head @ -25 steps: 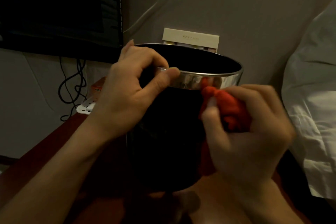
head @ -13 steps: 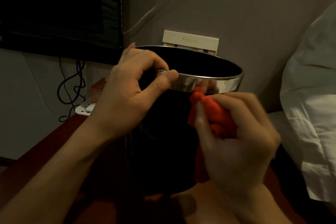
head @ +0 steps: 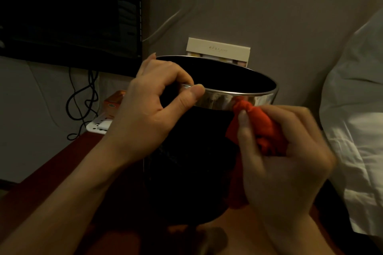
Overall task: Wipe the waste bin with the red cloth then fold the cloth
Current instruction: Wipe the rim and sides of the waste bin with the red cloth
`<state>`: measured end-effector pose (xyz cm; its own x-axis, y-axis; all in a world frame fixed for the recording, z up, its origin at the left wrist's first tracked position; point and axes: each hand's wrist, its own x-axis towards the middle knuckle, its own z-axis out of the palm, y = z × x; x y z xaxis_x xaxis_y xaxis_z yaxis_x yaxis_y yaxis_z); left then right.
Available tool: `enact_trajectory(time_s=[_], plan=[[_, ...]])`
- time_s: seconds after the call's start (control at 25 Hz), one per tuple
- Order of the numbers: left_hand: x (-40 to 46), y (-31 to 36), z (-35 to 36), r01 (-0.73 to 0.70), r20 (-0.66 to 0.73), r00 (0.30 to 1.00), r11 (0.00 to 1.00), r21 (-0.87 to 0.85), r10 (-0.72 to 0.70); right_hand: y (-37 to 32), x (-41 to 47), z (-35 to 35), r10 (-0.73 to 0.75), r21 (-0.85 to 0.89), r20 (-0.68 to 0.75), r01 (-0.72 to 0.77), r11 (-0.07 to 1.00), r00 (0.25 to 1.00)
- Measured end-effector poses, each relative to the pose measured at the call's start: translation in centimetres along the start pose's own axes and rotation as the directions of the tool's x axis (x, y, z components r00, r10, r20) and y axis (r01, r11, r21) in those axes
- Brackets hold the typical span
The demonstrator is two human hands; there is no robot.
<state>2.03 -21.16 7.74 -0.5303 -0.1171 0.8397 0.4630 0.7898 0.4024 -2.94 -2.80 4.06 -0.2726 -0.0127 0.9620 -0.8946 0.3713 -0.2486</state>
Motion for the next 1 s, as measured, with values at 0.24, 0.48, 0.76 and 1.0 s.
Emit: enact_trajectory(time_s=[0.24,0.48,0.76,1.0], plan=[[0.0,0.2,0.0,0.006,-0.013,1.000,1.000,0.019,-0.005,-0.3,-0.9,0.9,-0.027,0.057,0.073,0.023,0.998,0.997],[0.0,0.1,0.1,0.009,-0.020,1.000,1.000,0.015,-0.009,-0.6,-1.0,1.0,-0.001,0.063,0.055,-0.002,0.998,0.998],[0.0,0.2,0.1,0.016,-0.020,1.000,1.000,0.010,-0.016,0.6,0.2,0.1,0.027,0.031,-0.015,-0.026,0.999,1.000],[0.0,0.1,0.0,0.018,-0.005,1.000,1.000,0.003,-0.018,0.5,0.4,0.0,0.039,0.075,0.011,-0.040,0.996,0.999]])
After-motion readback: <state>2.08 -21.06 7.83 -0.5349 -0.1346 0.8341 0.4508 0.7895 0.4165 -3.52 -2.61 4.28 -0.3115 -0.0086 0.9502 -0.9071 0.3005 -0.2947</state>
